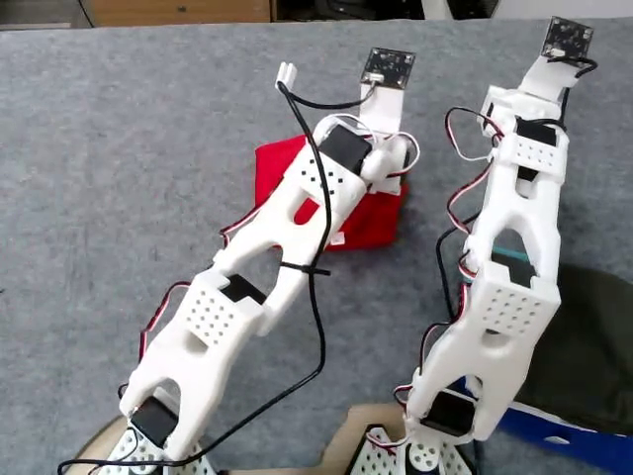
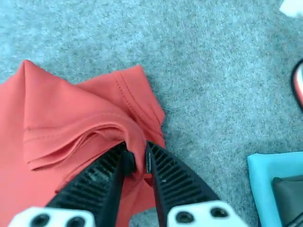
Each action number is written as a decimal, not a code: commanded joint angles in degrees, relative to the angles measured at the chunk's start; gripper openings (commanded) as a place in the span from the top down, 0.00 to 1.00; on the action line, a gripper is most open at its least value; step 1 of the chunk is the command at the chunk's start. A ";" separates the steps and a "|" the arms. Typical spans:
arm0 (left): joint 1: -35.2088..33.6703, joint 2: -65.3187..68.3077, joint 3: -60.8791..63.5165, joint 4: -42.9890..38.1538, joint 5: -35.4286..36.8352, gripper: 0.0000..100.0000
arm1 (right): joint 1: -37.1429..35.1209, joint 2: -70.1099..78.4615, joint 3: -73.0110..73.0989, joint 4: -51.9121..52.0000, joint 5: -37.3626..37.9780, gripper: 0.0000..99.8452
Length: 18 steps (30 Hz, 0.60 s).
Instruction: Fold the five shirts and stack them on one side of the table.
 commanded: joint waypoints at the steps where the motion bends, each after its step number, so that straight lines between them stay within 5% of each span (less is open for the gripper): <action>1: -1.05 -1.54 -2.73 -0.70 0.35 0.81 | 0.31 -0.66 -2.95 -0.79 0.70 0.99; 7: -9.41 -2.59 -11.16 5.71 4.31 0.78 | -5.49 -2.77 -3.30 2.90 9.93 0.99; 11: -16.70 -2.07 -13.01 7.56 4.57 0.88 | -8.57 -4.79 -4.18 6.07 11.08 0.99; 14: -20.66 0.48 -9.85 7.47 4.57 0.99 | -11.65 -6.73 -7.43 13.10 15.91 0.99; 18: -22.86 5.23 -7.65 7.74 4.75 0.98 | -16.22 -7.87 -17.19 27.69 21.10 0.99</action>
